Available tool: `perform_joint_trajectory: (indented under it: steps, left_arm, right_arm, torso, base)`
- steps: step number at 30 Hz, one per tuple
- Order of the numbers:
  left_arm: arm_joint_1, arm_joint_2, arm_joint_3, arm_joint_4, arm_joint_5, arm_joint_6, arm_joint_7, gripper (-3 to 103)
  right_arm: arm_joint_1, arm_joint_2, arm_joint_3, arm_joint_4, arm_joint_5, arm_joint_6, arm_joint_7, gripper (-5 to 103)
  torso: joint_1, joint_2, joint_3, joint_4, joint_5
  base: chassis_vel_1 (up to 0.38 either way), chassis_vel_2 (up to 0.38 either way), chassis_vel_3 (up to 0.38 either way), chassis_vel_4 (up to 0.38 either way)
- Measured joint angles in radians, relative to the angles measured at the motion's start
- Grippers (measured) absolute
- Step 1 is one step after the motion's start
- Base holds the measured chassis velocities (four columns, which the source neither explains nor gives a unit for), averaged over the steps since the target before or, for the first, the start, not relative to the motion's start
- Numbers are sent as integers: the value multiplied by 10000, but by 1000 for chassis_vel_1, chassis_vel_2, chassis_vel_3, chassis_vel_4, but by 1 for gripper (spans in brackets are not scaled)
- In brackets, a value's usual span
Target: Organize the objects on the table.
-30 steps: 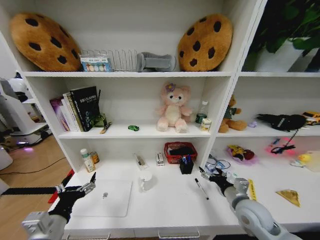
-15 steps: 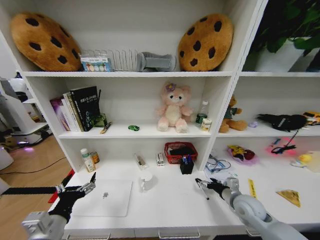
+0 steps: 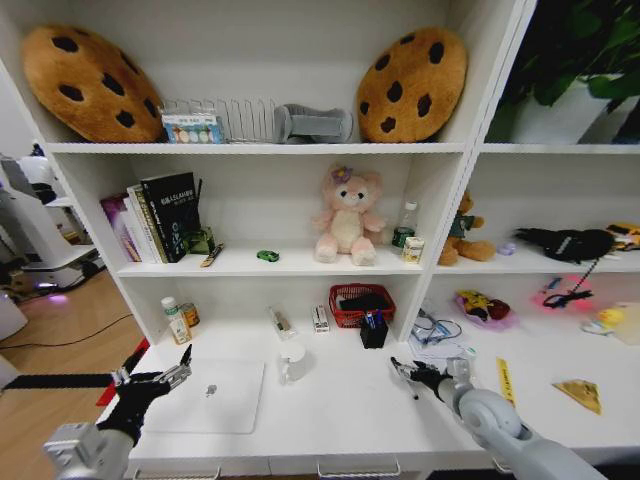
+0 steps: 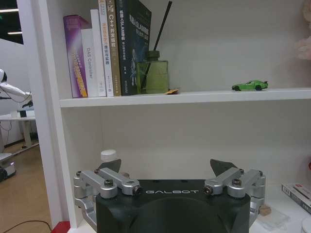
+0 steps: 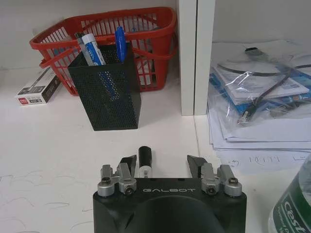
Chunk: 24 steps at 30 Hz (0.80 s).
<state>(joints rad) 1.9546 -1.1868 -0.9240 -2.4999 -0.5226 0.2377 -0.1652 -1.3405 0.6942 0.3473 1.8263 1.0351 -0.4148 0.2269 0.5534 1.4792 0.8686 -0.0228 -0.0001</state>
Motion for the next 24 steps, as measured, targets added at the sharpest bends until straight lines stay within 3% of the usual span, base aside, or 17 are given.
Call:
perform_joint_trajectory:
  steps: [3,6,8,13,20,24]
  left_arm:
    - [0,0,0,0,0,0,0,100]
    - [0,0,0,0,0,0,0,100]
    - [0,0,0,0,0,0,0,100]
    - [0,0,0,0,0,0,0,100]
    - [0,0,0,0,0,0,0,100]
    - [0,0,0,1,0,0,0,100]
  right_arm:
    - [89,134,-191,-46,-11,34,160,45]
    - [89,148,-220,-55,-12,35,171,45]
    - [95,184,-288,-106,-9,48,188,29]
    - [173,265,-332,-230,58,64,274,13]
    - [175,262,-196,-124,-174,243,17,10]
    - [260,206,-16,239,-1397,1702,-1023,10]
  torso:
    - [1,-1,0,0,1]
    - [0,0,0,0,1]
    - [0,0,0,0,0]
    - [0,0,0,0,0]
    - [0,-1,0,-1,5]
    - [0,-1,0,-1,1]
  base:
    - [0,0,0,0]
    - [0,0,0,0]
    - [0,0,0,0]
    - [0,0,0,0]
    - [0,0,0,0]
    - [0,0,0,0]
